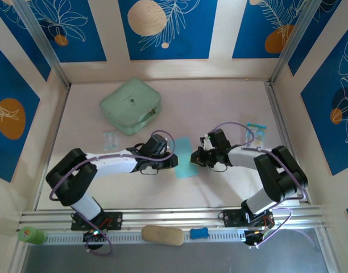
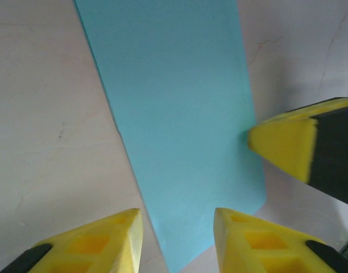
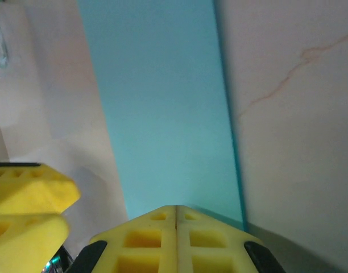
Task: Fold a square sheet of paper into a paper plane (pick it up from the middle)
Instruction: Third fold the triangle at the center of the table.
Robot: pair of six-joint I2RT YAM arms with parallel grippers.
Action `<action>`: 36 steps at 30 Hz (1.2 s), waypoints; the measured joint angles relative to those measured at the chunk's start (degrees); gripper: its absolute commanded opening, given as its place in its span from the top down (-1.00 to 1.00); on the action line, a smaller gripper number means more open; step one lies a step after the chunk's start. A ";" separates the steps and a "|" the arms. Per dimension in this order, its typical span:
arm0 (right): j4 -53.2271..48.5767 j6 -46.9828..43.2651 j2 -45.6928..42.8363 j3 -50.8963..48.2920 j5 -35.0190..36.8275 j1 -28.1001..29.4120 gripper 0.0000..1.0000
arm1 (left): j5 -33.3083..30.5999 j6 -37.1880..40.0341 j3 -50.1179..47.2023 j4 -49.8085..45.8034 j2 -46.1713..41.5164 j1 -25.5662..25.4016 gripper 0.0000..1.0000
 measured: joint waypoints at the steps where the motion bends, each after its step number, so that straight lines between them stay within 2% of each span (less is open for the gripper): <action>1: 0.39 0.20 1.01 0.04 -0.04 -0.31 1.00 | 0.15 -0.28 0.00 0.20 0.04 0.00 0.19; 8: 6.05 3.37 2.99 -2.71 -3.39 -1.99 1.00 | 0.98 -1.09 0.00 0.55 1.51 0.44 0.13; 16: 10.27 7.56 2.43 -5.22 -4.72 -2.14 1.00 | 2.05 -2.19 0.00 2.01 3.78 1.44 0.16; 21: 10.36 8.76 2.43 -5.22 -4.68 -2.12 1.00 | 2.51 -2.60 0.00 2.73 5.05 1.64 0.22; 25: 10.40 9.22 2.43 -5.22 -4.66 -2.12 1.00 | 3.15 -3.19 0.00 3.80 5.49 1.88 0.36; 36: 10.40 9.25 2.43 -5.22 -4.57 -2.08 1.00 | 5.07 -4.48 0.00 6.95 7.26 2.08 0.43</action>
